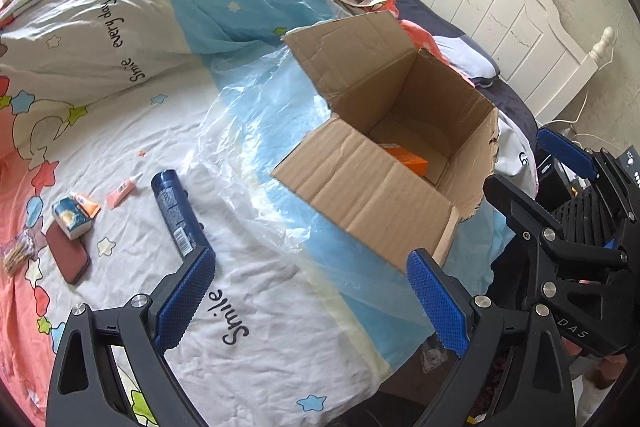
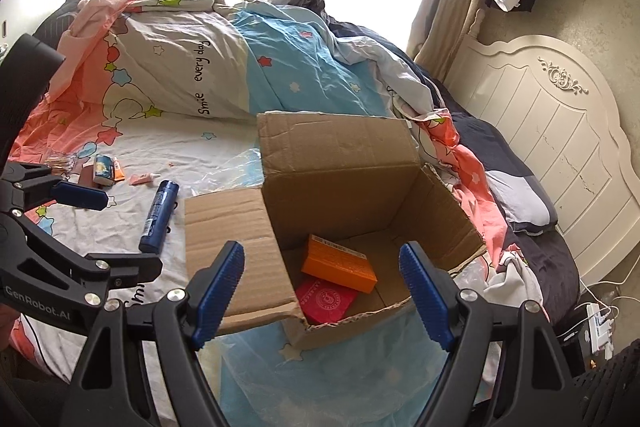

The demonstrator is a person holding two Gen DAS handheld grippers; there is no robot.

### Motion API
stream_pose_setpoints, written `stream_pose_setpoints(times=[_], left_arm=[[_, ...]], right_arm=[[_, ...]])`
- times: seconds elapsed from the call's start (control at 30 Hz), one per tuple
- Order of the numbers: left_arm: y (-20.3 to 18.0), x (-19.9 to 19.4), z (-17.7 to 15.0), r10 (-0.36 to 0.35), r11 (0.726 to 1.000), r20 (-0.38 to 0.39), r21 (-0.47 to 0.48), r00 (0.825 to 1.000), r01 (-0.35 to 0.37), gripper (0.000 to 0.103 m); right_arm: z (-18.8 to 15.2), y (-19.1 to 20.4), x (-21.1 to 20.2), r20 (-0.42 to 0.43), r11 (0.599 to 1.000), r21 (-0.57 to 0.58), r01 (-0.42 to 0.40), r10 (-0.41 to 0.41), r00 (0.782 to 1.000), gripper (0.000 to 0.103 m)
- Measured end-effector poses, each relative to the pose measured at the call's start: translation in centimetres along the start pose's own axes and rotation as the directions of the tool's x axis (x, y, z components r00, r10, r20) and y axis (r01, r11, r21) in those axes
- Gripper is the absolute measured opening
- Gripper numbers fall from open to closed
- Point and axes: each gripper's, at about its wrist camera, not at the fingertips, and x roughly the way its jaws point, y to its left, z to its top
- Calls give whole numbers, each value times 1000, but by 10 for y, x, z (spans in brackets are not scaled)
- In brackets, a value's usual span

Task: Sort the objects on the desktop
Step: 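Withdraw both tools back toward the remaining objects on the duvet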

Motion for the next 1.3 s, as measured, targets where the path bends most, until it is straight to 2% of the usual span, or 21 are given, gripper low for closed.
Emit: stream_pose_setpoints(times=[0.33, 0.53, 0.83, 1.03, 1.1, 1.3], left_arm=[[56, -25, -34, 28, 997, -18, -72, 999, -30, 99], [96, -40, -49, 48, 987, 2, -151, 999, -47, 99], [141, -51, -68, 94, 973, 1, -210, 996, -92, 99], [171, -54, -75, 129, 960, 4, -253, 992, -124, 99], [181, -57, -75, 146, 951, 20, -277, 989, -135, 103], [209, -59, -75, 195, 928, 39, -330, 980, -172, 103]], right_arm=[[13, 51, -8, 16, 998, -43, -44, 44, 999, 77], [22, 86, -8, 20, 993, -84, -82, 84, 996, 77], [30, 133, -2, 15, 983, -128, -130, 133, 991, 77], [30, 156, 10, -8, 977, -135, -164, 164, 986, 77], [31, 163, 14, -14, 975, -140, -173, 173, 985, 77], [33, 179, 27, -38, 969, -138, -205, 201, 979, 77]])
